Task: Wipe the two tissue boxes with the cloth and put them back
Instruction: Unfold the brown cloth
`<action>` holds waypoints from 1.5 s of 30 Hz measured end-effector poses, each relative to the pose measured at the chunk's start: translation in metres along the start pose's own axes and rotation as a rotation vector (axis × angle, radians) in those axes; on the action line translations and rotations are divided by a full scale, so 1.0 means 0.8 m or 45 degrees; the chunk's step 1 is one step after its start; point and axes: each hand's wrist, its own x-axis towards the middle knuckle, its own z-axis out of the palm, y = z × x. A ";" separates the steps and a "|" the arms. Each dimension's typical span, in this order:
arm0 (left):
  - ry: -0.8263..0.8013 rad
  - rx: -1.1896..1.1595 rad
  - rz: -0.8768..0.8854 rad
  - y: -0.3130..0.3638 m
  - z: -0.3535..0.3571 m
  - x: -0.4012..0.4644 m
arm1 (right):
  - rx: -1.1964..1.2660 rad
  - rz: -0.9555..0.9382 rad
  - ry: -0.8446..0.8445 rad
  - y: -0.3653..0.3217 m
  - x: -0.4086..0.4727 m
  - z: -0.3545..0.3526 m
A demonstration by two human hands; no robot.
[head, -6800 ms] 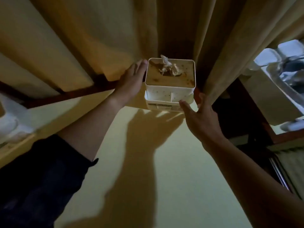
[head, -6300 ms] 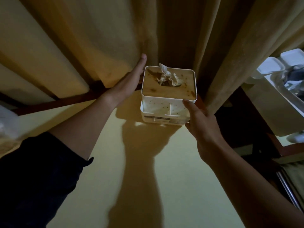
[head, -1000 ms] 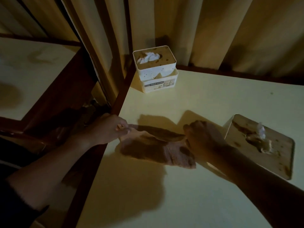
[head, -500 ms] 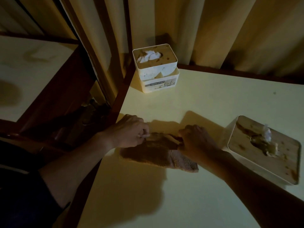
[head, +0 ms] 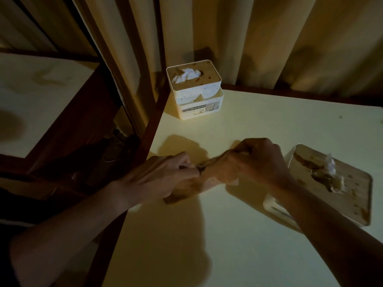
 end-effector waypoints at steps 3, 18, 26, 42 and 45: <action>0.270 -0.375 -0.233 0.014 -0.014 0.016 | 0.099 -0.094 0.122 -0.012 -0.019 -0.008; 0.491 -1.374 -0.624 0.143 -0.098 0.102 | 0.092 -0.701 0.439 0.010 -0.104 -0.010; 0.219 -1.624 -0.423 0.229 -0.131 0.147 | 1.427 0.226 0.116 0.034 -0.144 -0.103; 0.084 -1.222 -0.631 0.338 -0.083 0.246 | 1.497 0.336 0.025 0.176 -0.171 -0.215; 0.167 -1.237 -0.667 0.351 -0.081 0.250 | 1.356 0.318 0.106 0.194 -0.174 -0.216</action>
